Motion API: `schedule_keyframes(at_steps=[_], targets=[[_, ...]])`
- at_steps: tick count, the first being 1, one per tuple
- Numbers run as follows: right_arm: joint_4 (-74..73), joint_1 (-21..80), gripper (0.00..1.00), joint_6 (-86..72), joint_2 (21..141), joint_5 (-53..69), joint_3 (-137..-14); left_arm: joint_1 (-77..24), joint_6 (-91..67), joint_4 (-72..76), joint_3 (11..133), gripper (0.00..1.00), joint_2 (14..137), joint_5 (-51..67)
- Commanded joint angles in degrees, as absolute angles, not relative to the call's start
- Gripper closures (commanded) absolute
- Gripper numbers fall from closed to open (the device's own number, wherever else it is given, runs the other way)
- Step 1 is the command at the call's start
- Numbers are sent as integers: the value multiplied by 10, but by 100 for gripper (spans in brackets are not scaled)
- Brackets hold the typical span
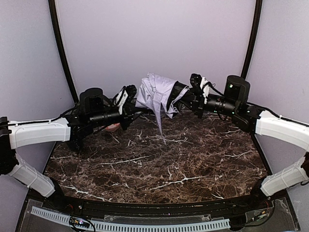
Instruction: Put away the umbrella
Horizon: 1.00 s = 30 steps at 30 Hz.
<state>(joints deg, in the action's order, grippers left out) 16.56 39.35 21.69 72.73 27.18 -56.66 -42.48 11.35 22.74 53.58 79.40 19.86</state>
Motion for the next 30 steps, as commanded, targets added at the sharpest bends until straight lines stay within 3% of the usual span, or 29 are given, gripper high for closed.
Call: schedule_keyframes(at_steps=[1,6,11,20,25,30], targets=[[242,391,100,192,712,275,-562,-425,100,317,515,100,769,286],[297,392,100,117,725,248,-563,-425,64,299,536,100,811,313],[390,413,100,28,757,221,-564,-437,-37,500,536,100,899,411],[439,443,100,-21,788,155,-550,-496,-83,632,644,100,1041,472],[417,443,100,-34,805,120,-543,-485,-216,778,645,100,1113,441],[391,421,100,-93,839,98,-496,-455,-303,715,646,100,1160,371]])
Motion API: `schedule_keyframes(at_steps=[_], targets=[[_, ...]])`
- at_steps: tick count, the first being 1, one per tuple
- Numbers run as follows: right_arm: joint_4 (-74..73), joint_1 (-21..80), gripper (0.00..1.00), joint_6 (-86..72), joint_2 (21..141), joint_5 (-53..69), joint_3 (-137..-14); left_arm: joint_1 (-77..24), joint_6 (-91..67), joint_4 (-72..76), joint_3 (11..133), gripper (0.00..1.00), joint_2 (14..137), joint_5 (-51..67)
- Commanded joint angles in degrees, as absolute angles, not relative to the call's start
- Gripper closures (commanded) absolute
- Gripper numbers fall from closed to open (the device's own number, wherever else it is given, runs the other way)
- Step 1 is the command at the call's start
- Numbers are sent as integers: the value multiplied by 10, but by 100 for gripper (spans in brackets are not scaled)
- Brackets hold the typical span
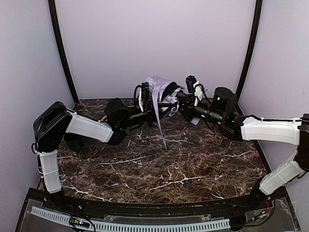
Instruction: Put away the umbrella
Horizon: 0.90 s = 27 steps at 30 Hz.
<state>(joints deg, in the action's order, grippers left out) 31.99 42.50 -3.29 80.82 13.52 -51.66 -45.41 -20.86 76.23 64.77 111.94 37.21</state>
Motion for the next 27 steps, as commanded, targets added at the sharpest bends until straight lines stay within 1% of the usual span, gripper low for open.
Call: schedule_keyframes(at_steps=[1,3,6,8,11,14,19,21,22,26,27], targets=[[396,420,100,-97,852,90,-487,-453,-303,713,638,100,1169,369],[408,417,100,-106,885,70,-479,-451,-301,699,619,100,1182,342],[429,401,100,-130,952,56,-486,-442,-324,661,622,100,1215,321],[438,392,100,-142,996,56,-492,-433,-359,679,627,100,1249,331],[407,387,100,-129,1049,49,-512,-419,-399,706,634,100,1295,347],[376,386,100,-104,1075,40,-522,-413,-405,669,643,100,1326,344],[365,385,100,-79,1080,48,-510,-398,-440,660,655,100,1374,359],[363,385,96,-70,1081,52,-506,-397,-454,656,666,100,1394,369],[358,385,92,-65,1080,58,-507,-397,-463,658,673,100,1405,378],[290,385,64,-35,1074,82,-537,-397,-485,670,675,100,1418,387],[261,385,60,-26,1071,82,-549,-396,-485,671,669,100,1416,381]])
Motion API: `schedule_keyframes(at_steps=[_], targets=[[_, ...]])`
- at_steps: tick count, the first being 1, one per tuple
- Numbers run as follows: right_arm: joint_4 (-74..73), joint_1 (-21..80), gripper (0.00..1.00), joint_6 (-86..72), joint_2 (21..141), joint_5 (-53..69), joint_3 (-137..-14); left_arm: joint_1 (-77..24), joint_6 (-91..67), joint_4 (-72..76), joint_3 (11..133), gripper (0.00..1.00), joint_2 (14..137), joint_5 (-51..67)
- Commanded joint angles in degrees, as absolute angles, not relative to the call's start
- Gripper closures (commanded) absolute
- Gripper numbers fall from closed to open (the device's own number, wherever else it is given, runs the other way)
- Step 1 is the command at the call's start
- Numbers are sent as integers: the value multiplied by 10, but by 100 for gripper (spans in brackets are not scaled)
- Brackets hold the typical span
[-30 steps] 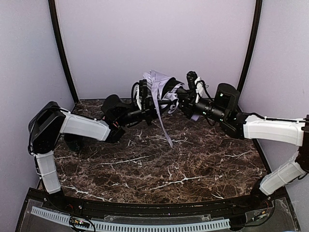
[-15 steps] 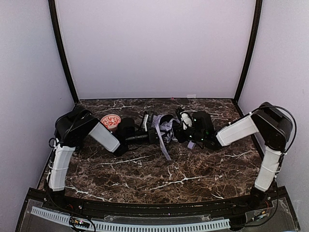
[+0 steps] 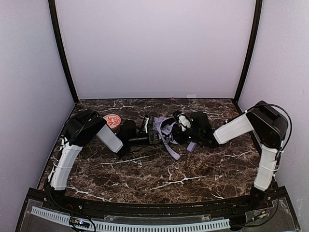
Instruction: Put away the umbrella
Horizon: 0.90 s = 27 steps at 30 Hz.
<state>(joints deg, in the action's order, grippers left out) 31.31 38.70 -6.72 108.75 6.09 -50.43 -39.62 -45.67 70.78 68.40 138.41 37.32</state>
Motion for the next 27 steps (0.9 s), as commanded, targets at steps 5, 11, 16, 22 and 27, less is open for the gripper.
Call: schedule_keyframes(at_steps=[5,11,16,22,27], targets=[[201,385,52,8,1043,76,-543,-395,-475,609,666,100,1405,369],[194,384,50,26,1023,113,-521,-395,-424,447,680,100,1370,329],[200,386,46,30,1032,128,-526,-395,-394,354,693,100,1352,311],[155,385,47,38,1084,59,-564,-393,-384,326,694,85,1338,304],[160,385,48,43,1110,32,-556,-391,-357,274,687,63,1305,278]])
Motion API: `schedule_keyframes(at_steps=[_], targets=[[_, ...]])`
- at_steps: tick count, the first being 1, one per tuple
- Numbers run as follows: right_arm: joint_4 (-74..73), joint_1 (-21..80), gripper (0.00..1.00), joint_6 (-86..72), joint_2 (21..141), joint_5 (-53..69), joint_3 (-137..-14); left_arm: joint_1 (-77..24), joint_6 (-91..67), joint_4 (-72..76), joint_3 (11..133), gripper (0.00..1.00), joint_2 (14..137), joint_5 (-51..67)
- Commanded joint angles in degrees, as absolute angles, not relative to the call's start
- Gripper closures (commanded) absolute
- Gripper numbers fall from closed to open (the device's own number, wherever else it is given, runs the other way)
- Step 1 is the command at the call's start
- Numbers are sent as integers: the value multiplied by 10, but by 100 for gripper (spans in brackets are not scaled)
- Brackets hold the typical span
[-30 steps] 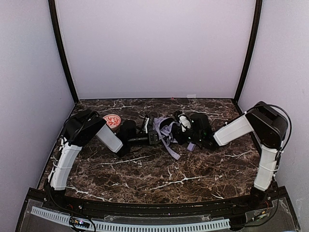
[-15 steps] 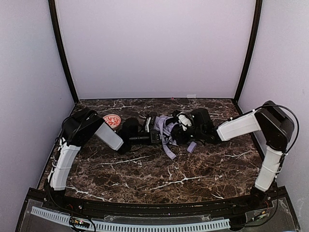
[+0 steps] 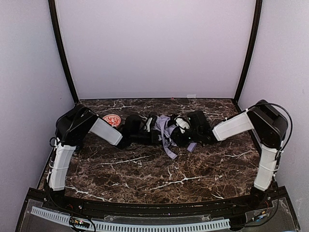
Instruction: Put away the umbrella
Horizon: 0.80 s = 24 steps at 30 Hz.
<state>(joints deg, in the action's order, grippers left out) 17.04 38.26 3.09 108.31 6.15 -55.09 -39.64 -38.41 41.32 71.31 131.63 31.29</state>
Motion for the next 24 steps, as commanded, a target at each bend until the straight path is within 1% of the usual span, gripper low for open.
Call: schedule_keyframes(at_steps=[1,5,7,9,12,15,17,19,21,24], targets=[[157,385,50,45,1114,25,-558,-390,-353,267,681,60,1295,272],[171,384,76,66,1108,9,-546,-386,-325,242,648,50,1242,243],[185,384,86,83,1098,3,-536,-385,-305,218,640,47,1218,234],[196,384,92,103,1088,-4,-532,-386,-291,202,634,44,1194,230],[218,382,96,130,1065,-17,-523,-386,-277,198,607,42,1152,206],[239,382,99,173,1029,-24,-515,-386,-246,208,578,42,1094,168],[250,382,100,210,999,-23,-505,-388,-195,237,556,45,1050,164],[258,383,100,248,958,-15,-495,-392,-125,268,538,52,1006,170],[255,383,100,288,926,-5,-490,-394,-56,285,524,57,969,205],[237,386,100,340,881,1,-495,-394,24,293,516,59,932,303]])
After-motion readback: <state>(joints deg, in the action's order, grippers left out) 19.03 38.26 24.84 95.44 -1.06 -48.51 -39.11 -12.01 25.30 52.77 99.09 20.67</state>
